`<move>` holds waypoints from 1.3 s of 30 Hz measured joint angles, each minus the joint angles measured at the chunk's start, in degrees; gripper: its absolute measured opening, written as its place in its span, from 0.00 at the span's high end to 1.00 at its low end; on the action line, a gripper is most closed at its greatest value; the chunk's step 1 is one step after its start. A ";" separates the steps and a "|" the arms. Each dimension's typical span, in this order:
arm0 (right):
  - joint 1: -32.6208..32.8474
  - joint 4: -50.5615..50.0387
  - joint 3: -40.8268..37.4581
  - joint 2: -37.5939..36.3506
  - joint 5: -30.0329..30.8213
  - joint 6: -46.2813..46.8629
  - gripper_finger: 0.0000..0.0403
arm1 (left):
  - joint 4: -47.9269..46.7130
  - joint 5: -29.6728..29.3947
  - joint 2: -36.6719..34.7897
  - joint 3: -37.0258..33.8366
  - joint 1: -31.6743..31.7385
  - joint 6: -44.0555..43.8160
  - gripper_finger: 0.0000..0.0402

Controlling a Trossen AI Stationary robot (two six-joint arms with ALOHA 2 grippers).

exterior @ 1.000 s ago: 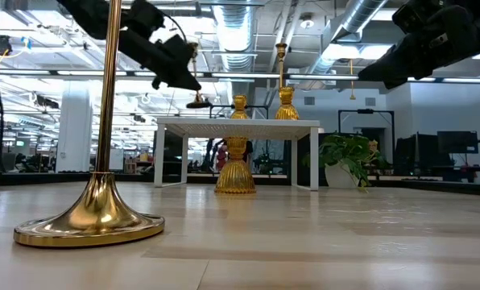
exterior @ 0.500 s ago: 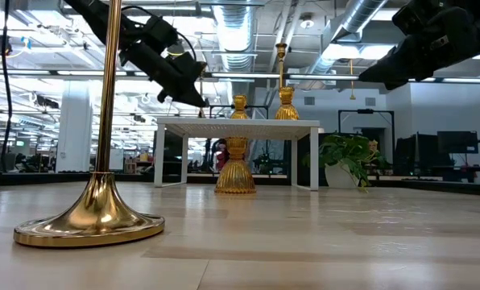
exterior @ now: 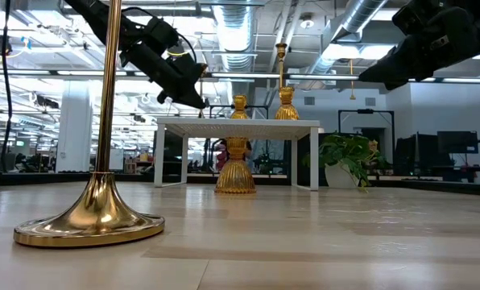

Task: Pick & Place candle stick holders
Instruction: Put the top gold candle holder on the shelf

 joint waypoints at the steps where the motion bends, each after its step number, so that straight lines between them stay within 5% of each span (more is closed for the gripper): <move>1: 0.00 0.00 0.00 0.00 0.00 0.00 1.00 | 0.00 0.00 0.00 0.00 0.00 0.00 0.97; 22: 0.00 -0.14 0.00 0.00 0.00 -0.02 1.00 | 1.71 -0.17 4.23 0.23 -0.11 -0.07 0.96; 39: 0.00 -0.39 0.00 0.00 0.00 -0.02 1.00 | 1.33 -0.42 4.17 -0.11 -0.02 -0.31 0.81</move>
